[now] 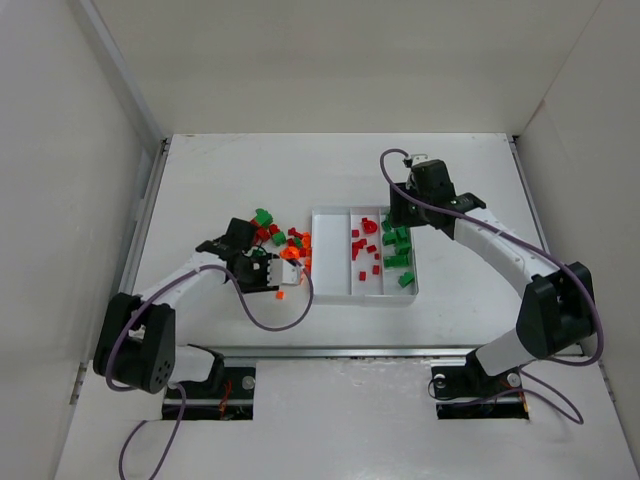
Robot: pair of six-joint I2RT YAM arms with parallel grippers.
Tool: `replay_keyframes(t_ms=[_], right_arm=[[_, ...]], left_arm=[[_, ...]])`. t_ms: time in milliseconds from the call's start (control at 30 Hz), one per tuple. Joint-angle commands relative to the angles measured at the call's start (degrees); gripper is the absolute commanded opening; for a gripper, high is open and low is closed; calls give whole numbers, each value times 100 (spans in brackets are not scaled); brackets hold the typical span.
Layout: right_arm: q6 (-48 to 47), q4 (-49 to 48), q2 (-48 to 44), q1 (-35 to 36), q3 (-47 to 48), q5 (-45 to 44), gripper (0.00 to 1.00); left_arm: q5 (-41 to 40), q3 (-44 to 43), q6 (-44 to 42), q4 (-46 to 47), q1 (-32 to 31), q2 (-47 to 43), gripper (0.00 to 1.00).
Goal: Sort the legos into containers by color
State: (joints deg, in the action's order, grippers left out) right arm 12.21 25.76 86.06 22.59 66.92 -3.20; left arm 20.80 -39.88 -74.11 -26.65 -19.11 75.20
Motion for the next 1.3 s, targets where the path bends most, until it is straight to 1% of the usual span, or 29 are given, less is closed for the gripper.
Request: replay_keyframes(t_ms=[0, 133, 267, 467, 500, 633, 767, 867, 967, 1133, 1267], right_arm=[[-17, -71, -81, 44, 138, -49, 61], [36, -71, -81, 44, 85, -49, 61], [36, -71, -81, 44, 85, -102, 61], [36, -71, -134, 44, 85, -225, 61], [36, -71, -134, 44, 85, -225, 61], [36, -71, -81, 44, 85, -225, 61], [36, -18, -133, 44, 85, -225, 61], [36, -18, -134, 44, 32, -277, 61], [36, 35, -186, 44, -20, -330, 61], [36, 35, -186, 44, -21, -330, 61], [36, 35, -186, 44, -21, -330, 61]], left_arm=[[266, -99, -333, -200, 13, 108, 34], [416, -301, -508, -340, 13, 407, 34], [627, -354, -973, -603, 13, 592, 34], [785, -459, -1036, -604, -92, 847, 33], [786, -459, -1036, -604, -93, 847, 34], [628, -530, -720, -297, -93, 1049, 36], [723, -714, -614, -296, -93, 1199, 36], [838, -793, -448, -358, -215, 1260, 41], [961, -846, -193, -358, -268, 1313, 42], [961, -899, -122, -358, -321, 1436, 42], [1014, -899, -122, -358, -321, 1436, 35]])
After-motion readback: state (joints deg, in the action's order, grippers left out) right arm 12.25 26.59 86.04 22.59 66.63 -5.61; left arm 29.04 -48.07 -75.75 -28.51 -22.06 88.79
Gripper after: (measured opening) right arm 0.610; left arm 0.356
